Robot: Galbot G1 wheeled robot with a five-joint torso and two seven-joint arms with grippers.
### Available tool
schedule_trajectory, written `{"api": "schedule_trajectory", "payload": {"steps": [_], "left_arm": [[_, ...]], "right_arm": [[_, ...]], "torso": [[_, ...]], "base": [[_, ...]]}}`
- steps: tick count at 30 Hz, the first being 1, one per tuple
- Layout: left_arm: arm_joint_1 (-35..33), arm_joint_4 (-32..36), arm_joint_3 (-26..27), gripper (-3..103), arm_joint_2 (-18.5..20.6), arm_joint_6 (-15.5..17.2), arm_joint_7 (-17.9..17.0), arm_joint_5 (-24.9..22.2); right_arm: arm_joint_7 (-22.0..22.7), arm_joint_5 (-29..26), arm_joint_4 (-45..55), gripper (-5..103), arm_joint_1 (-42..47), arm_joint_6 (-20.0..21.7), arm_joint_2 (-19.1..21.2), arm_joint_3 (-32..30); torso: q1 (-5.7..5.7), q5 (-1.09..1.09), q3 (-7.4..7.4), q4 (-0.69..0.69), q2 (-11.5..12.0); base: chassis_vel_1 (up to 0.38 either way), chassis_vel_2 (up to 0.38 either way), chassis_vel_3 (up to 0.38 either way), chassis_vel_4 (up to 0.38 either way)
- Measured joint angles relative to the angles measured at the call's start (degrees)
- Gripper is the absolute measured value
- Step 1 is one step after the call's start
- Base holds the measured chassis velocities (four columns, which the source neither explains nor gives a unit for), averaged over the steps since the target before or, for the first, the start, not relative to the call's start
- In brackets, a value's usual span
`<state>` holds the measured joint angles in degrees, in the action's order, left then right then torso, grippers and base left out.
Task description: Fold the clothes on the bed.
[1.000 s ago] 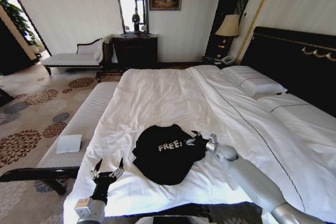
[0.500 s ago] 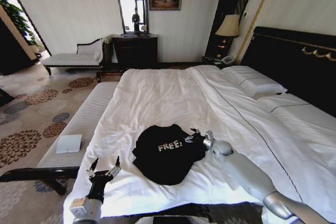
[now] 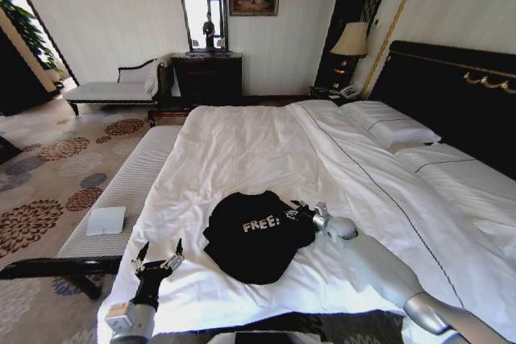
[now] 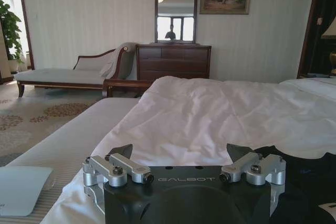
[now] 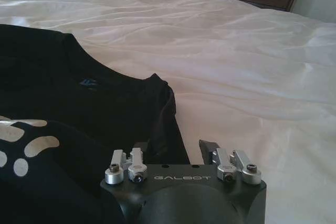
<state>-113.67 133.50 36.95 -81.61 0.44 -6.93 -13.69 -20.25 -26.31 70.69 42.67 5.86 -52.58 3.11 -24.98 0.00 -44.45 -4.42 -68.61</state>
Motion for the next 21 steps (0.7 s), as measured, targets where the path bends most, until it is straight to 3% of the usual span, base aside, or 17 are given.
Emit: {"api": "schedule_trajectory", "payload": {"steps": [4,11,13,16,18,20,21], "left_arm": [[0.5,0.1,0.7,100,0.3,0.4,-0.1,-0.9],[0.8,0.0,0.8,100,0.8,1.2,-0.3,-1.5],[0.9,-0.1,0.5,100,1.1,1.5,-0.5,-1.7],[1.4,-0.6,-0.7,100,2.9,3.0,-1.0,-2.9],[2.4,-1.0,-1.7,100,6.1,4.6,-1.7,-5.1],[2.7,-1.0,-1.9,100,6.8,5.0,-1.8,-5.6],[4.0,-1.3,-2.3,100,9.8,6.4,-2.6,-8.0]], "right_arm": [[-0.8,0.1,0.3,43,0.0,-0.1,0.3,0.4],[-1.6,0.0,0.5,10,0.0,-0.1,0.5,0.7],[-1.6,0.0,0.5,10,0.0,-0.1,0.5,0.7],[-1.6,-0.1,0.8,1,0.0,-0.1,0.7,0.5],[-1.5,-0.2,1.2,1,0.1,-0.1,0.8,0.2],[-1.5,-0.2,1.4,1,0.2,-0.1,0.9,0.1],[-1.3,-0.3,1.8,1,0.4,0.1,1.0,-0.1]], "torso": [[0.0,0.0,0.0,0.0,0.0],[0.0,0.0,0.0,0.0,0.0],[0.0,0.01,0.0,0.0,0.0],[0.0,0.0,0.0,0.0,0.0],[0.0,0.0,0.0,0.02,0.0],[0.0,0.0,0.0,0.01,0.0],[0.0,0.0,0.0,0.0,0.0]], "base": [[0.0,0.0,0.0,0.0],[0.0,0.0,0.0,0.0],[0.0,0.0,0.0,0.0],[0.0,0.0,0.0,0.0],[0.0,0.0,0.0,0.0],[0.0,0.0,0.0,0.0],[0.0,0.0,0.0,0.0]]}}
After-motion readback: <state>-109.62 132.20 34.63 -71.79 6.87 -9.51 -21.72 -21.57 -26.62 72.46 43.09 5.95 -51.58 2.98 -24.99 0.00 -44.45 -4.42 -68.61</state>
